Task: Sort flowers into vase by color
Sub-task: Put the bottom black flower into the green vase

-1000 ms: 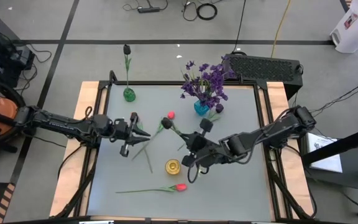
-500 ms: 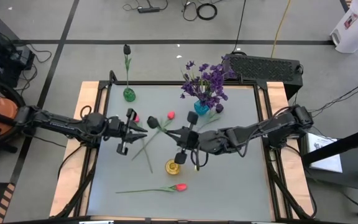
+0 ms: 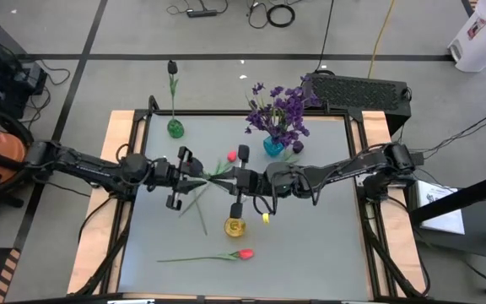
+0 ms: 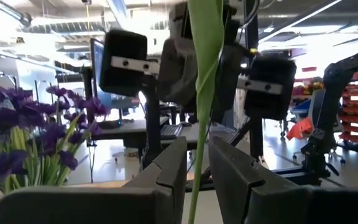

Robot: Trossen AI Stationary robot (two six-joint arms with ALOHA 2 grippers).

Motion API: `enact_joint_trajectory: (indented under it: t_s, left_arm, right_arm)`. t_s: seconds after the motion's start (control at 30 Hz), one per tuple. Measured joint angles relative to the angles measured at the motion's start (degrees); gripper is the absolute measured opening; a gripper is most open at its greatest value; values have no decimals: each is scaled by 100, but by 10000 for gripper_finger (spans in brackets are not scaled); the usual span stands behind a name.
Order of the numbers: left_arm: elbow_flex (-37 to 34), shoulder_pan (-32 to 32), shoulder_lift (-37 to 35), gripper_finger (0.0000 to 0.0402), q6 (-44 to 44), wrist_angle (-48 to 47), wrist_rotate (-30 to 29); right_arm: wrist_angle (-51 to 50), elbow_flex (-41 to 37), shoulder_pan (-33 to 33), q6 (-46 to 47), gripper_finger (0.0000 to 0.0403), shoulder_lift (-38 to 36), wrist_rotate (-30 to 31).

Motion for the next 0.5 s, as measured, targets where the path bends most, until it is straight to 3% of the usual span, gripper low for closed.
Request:
enact_joint_trajectory:
  t_s: [0.5]
  left_arm:
    - [513,0,871,75,44,-11,-8]
  right_arm:
    - [-84,0,-72,75,0,79,-106]
